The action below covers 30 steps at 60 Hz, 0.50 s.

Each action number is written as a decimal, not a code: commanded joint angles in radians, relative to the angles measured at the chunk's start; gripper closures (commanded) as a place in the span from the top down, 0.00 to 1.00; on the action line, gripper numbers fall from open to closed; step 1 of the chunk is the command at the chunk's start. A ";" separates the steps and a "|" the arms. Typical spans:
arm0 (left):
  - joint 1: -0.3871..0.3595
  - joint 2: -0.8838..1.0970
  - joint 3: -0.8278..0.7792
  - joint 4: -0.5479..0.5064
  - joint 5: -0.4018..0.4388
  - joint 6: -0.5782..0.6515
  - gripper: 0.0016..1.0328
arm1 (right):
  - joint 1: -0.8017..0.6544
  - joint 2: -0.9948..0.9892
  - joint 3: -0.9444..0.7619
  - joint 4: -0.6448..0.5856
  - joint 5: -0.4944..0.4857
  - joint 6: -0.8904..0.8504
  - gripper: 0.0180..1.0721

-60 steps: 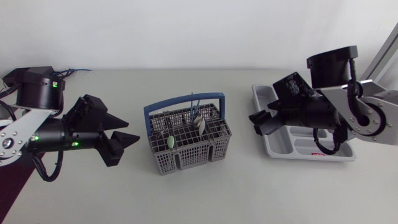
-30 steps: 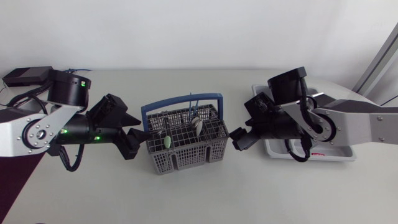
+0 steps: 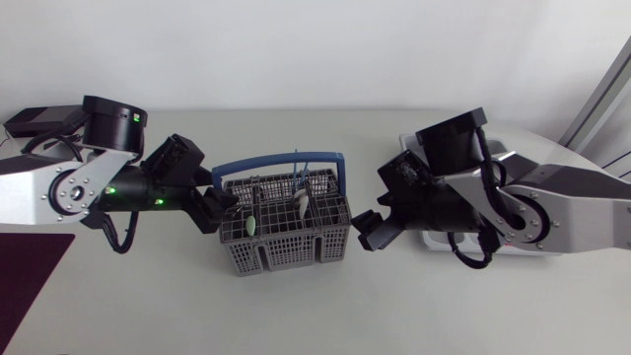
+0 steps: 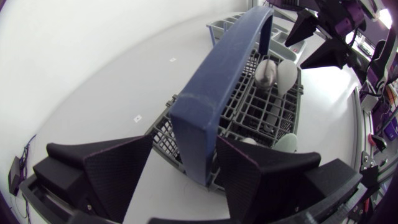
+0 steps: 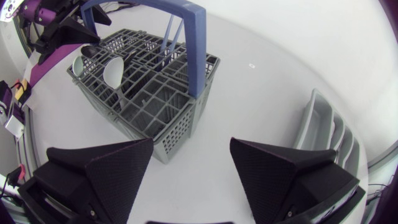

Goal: Unload the cutlery basket into the drawer organizer.

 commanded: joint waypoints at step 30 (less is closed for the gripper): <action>0.059 -0.223 -0.125 -0.111 -0.103 0.119 0.88 | -0.090 0.064 -0.027 0.046 0.006 -0.019 0.84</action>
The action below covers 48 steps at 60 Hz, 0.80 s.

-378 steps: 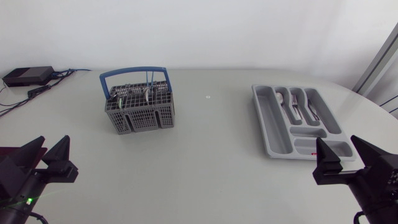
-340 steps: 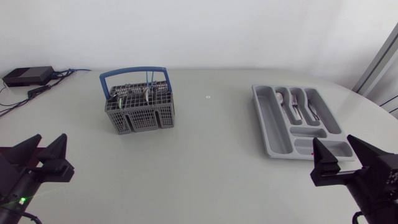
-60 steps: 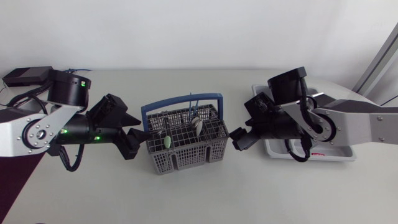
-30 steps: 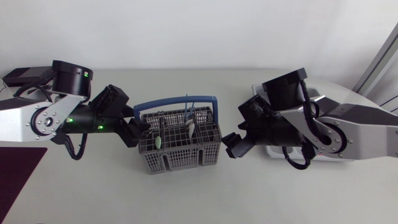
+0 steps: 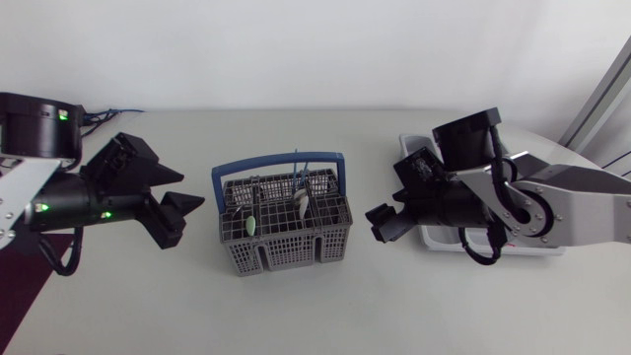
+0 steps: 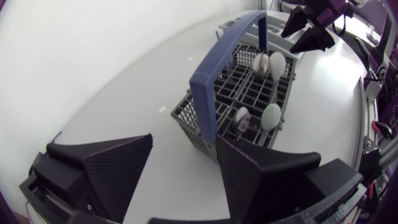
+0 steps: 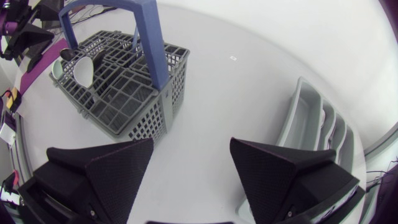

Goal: Unload the cutlery basket into the drawer organizer.

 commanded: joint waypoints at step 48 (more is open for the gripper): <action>-0.113 0.437 0.165 0.237 -0.117 0.002 0.89 | 0.107 0.097 0.026 0.023 0.045 0.050 0.84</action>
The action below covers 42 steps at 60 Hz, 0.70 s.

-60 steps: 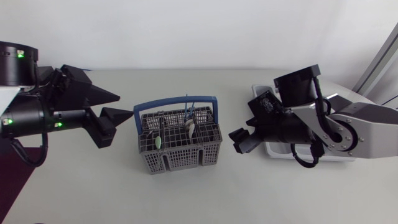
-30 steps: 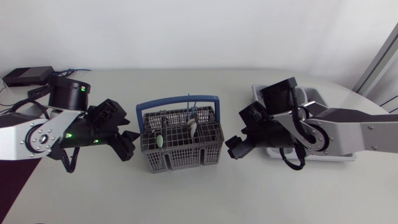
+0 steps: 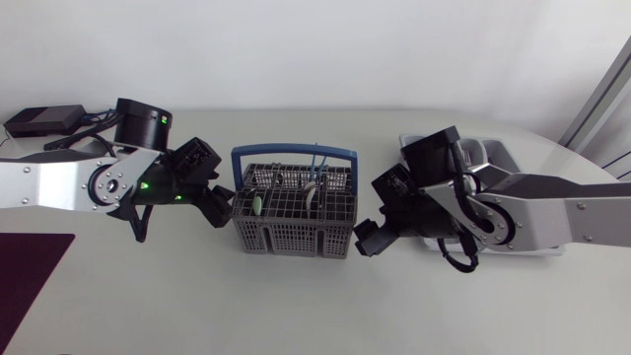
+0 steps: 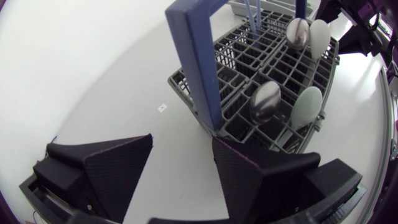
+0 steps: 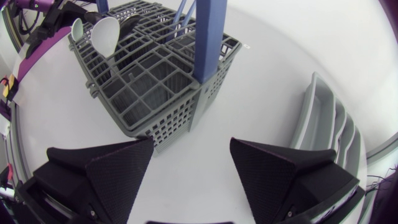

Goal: Unload the cutlery basket into the drawer organizer.

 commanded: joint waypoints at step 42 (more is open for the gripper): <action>-0.199 -0.299 -0.013 -0.298 -0.109 -0.057 0.57 | -0.024 -0.331 -0.120 -0.139 -0.003 -0.012 0.84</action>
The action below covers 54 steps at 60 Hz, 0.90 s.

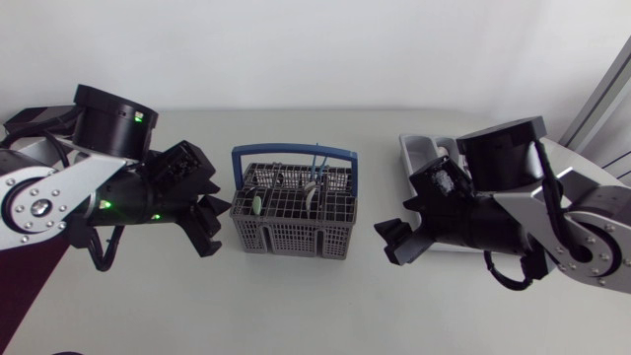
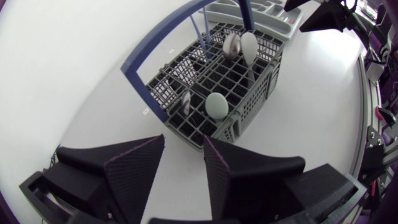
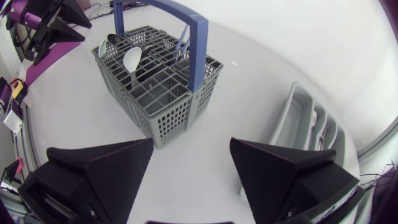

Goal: Unload the cutlery basket into the drawer organizer.

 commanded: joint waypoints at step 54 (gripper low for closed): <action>-0.285 0.299 0.393 -0.355 -0.408 -0.184 0.45 | -0.015 0.002 -0.021 -0.025 -0.023 0.001 0.84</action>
